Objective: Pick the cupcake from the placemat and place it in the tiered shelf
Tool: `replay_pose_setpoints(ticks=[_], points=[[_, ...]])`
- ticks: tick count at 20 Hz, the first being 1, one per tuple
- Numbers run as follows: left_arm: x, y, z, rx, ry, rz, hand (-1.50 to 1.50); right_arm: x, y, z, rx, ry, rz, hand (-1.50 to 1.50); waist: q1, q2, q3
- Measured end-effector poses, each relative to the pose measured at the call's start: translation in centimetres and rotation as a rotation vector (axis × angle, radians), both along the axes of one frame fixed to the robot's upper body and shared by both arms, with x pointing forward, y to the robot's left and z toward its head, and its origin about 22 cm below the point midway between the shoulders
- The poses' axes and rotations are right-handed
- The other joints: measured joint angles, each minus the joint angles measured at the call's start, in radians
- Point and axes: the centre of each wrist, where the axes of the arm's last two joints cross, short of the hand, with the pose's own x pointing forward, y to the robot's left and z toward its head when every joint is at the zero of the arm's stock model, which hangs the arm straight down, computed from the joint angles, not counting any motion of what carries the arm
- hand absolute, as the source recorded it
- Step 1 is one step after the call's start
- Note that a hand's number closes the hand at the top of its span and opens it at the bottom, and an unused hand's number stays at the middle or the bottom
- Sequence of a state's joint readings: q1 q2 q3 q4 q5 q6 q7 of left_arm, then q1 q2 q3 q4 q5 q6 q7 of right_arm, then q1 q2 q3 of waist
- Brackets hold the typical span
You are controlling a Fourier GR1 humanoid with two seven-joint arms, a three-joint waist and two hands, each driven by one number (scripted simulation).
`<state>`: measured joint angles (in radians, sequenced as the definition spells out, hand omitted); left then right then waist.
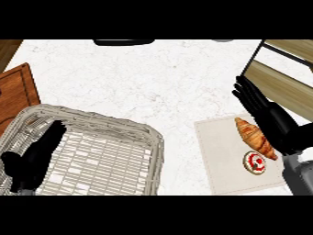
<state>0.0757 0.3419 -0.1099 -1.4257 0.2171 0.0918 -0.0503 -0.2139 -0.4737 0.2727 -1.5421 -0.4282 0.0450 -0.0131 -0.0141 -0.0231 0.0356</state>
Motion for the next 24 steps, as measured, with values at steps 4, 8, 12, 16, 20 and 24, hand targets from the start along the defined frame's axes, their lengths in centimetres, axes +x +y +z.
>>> replay_pose_setpoints(ticks=[4,8,12,16,20,24], points=[[0.2,-0.6,2.8,-0.026,-0.051,-0.107,0.00,0.7,-2.8,0.7,-0.003,-0.011,0.047,-1.50,0.010,0.009,-0.010],[1.0,-1.6,4.8,0.001,-0.091,-0.175,0.00,0.6,-3.9,-1.5,0.223,0.079,0.058,1.50,-0.002,0.035,-0.005],[1.4,-2.1,5.8,0.019,-0.079,-0.197,0.00,0.9,-8.8,0.2,-0.134,-0.018,-0.139,-1.50,-0.013,0.031,-0.022],[2.4,-3.4,6.8,0.036,-0.061,-0.231,0.00,0.3,-11.2,-3.1,-0.127,-0.100,-0.323,-1.50,-0.003,0.031,-0.021],[3.1,-4.5,7.2,0.043,-0.048,-0.246,0.00,-0.2,-13.9,-4.9,-0.018,-0.155,-0.354,-1.50,0.006,0.029,-0.021],[3.5,-5.3,7.4,0.048,-0.044,-0.256,0.00,-0.2,-16.1,-4.0,-0.036,-0.155,-0.206,-1.50,0.012,0.026,-0.023]])
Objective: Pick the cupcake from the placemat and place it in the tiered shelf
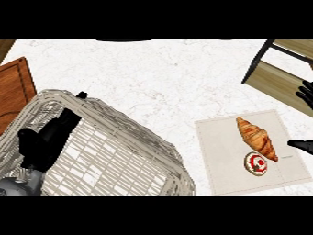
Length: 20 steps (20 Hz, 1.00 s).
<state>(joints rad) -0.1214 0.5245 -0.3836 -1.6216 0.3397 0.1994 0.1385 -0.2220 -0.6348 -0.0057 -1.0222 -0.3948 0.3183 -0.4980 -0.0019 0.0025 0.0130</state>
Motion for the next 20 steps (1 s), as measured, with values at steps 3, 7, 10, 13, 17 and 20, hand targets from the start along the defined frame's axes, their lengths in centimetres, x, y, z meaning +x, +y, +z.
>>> replay_pose_setpoints(ticks=[3,7,10,13,17,20], points=[[0.3,-0.4,0.1,0.002,0.009,0.000,0.00,0.0,-0.8,1.2,-0.101,0.019,0.107,-1.50,-0.002,-0.003,-0.001],[0.3,-0.8,0.1,0.005,0.011,0.009,0.00,0.8,-0.2,3.9,-0.224,0.027,0.200,-1.50,-0.006,-0.008,-0.003],[0.1,-1.0,-0.1,-0.001,0.002,0.024,0.00,1.0,0.0,5.9,-0.329,0.057,0.250,-1.50,-0.007,-0.011,-0.005],[0.2,-1.2,0.0,0.002,0.003,0.026,0.00,1.2,0.5,8.4,-0.463,0.075,0.308,-1.50,-0.012,-0.011,-0.007],[0.1,-1.1,-0.2,-0.001,0.003,0.038,0.00,0.6,1.5,11.0,-0.672,0.123,0.396,-1.50,-0.016,-0.012,-0.010],[0.1,-1.0,-0.3,-0.004,0.000,0.041,0.00,0.2,3.0,11.9,-0.810,0.138,0.417,-1.50,-0.019,-0.012,-0.010]])
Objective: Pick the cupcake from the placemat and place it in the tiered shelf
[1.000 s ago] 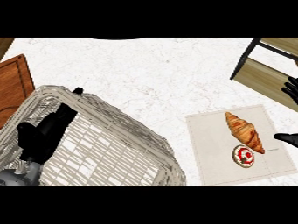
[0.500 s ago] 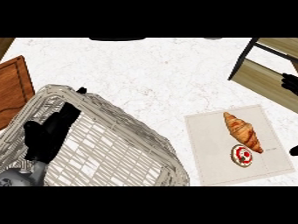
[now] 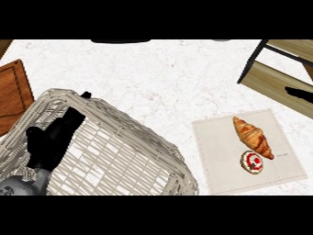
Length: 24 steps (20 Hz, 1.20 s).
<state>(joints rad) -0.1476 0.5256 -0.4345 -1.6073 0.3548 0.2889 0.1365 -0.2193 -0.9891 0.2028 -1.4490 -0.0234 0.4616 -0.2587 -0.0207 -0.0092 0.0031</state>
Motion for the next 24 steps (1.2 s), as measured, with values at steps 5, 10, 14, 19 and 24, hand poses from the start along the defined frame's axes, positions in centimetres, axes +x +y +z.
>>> replay_pose_setpoints(ticks=[5,10,14,19,24], points=[[0.4,-0.1,-0.2,0.000,0.009,-0.003,0.00,-1.3,2.3,1.0,-0.116,0.001,0.014,-1.50,-0.002,0.000,0.002],[0.3,-0.3,-0.3,-0.002,0.004,0.004,0.00,-3.2,3.9,1.2,-0.141,-0.004,0.005,-1.50,-0.001,-0.001,0.004],[0.3,-0.5,-0.4,-0.002,-0.004,0.011,0.00,-4.7,5.2,0.6,-0.142,-0.016,-0.004,-1.50,0.002,-0.001,0.006],[0.5,-0.6,-0.5,-0.005,0.000,0.006,0.00,-5.9,5.9,0.8,-0.154,-0.042,-0.030,-1.50,0.005,0.001,0.005],[0.7,-0.6,-0.8,-0.011,0.002,0.006,0.00,-6.4,6.4,0.0,-0.154,-0.040,-0.049,-1.50,0.012,0.002,0.006]])
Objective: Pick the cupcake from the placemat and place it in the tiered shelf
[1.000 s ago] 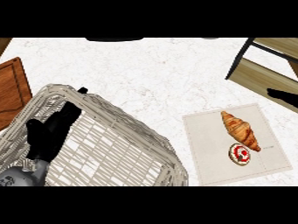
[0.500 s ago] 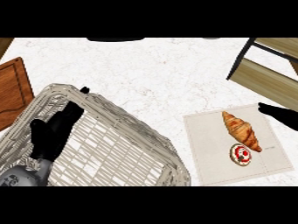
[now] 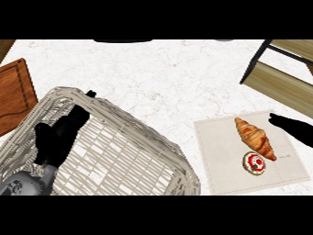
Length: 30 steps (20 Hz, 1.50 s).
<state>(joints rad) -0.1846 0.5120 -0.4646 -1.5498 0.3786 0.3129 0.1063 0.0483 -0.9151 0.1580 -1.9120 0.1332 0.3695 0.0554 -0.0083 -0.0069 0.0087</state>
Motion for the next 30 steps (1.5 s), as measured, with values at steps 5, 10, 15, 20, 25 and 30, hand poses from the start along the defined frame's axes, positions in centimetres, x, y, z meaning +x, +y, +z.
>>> replay_pose_setpoints(ticks=[5,10,15,20,25,30], points=[[0.1,0.3,-0.5,-0.008,0.000,0.002,0.00,-0.5,0.7,-0.4,-0.011,0.010,-0.011,-1.50,0.002,0.001,0.000],[0.4,-0.2,0.0,-0.003,-0.004,-0.018,0.00,-0.2,1.7,-1.1,-0.023,0.018,-0.032,-1.50,0.007,0.003,-0.002],[0.5,-0.3,-0.1,-0.003,0.000,-0.020,0.00,0.2,1.6,-2.5,-0.045,0.023,-0.038,-1.50,0.009,0.003,-0.001],[0.5,0.0,-0.5,-0.008,0.006,-0.014,0.00,-0.2,2.4,-3.3,-0.074,0.029,-0.030,-1.50,0.006,0.001,0.000],[0.6,-0.5,-0.3,-0.002,-0.006,-0.016,0.00,-0.1,2.1,-4.4,-0.110,0.034,-0.035,-1.50,0.007,0.001,0.002],[0.7,-0.6,-0.3,-0.003,-0.006,-0.018,0.00,0.3,2.6,-5.8,-0.124,0.026,-0.043,-1.50,0.009,0.002,0.001]])
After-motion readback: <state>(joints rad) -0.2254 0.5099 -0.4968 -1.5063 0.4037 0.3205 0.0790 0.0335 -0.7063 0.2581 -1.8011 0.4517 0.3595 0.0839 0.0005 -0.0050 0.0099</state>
